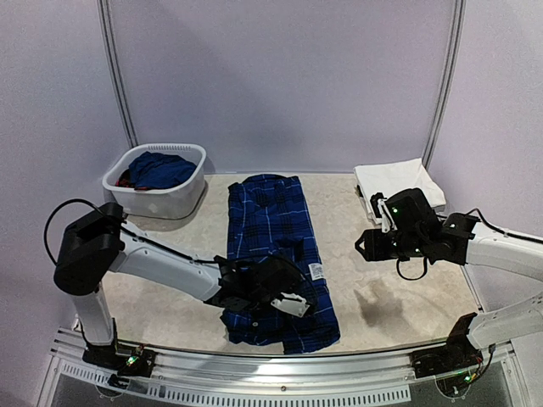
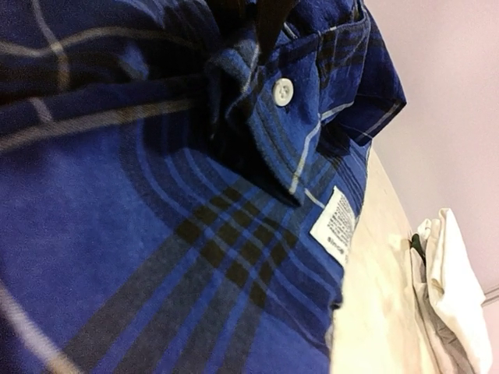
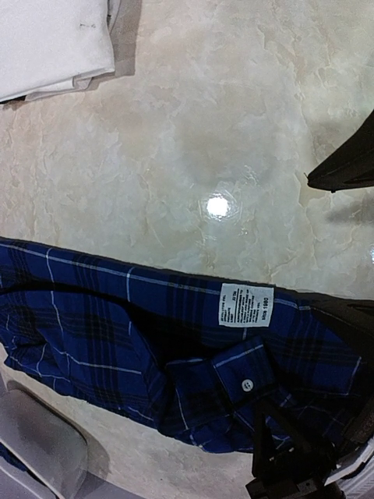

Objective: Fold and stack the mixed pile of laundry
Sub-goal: Adjust the rectangle-folded shirt at the center of the board.

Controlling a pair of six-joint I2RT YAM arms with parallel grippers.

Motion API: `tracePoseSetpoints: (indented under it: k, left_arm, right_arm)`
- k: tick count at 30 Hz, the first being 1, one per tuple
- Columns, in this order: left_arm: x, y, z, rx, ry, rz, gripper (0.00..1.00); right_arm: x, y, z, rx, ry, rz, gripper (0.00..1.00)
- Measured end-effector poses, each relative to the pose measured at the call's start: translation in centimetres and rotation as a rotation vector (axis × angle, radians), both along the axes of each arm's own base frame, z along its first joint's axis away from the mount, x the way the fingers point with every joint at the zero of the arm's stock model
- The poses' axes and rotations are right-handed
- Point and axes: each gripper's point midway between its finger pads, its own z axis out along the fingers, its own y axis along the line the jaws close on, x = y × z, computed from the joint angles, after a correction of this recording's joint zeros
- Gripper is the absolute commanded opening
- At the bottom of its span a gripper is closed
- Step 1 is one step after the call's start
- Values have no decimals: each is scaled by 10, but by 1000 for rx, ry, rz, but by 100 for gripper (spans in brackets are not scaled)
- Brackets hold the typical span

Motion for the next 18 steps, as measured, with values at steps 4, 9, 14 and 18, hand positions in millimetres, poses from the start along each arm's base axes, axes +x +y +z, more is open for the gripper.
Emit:
tracePoseSetpoints:
  k: [4, 9, 14, 18]
  left_arm:
    - [-8, 0, 13, -81, 37, -1, 0]
    - [-19, -8, 43, -256, 72, -9, 0]
    - [-27, -13, 44, -365, 126, -3, 0]
    - [-37, -16, 40, -433, 192, 1, 0]
  right_arm:
    - [0, 0, 0, 0, 3, -2, 48]
    - [-1, -1, -1, 0, 5, -5, 48]
    - [-1, -1, 0, 3, 7, -9, 47]
    - [-1, -1, 0, 7, 9, -12, 47]
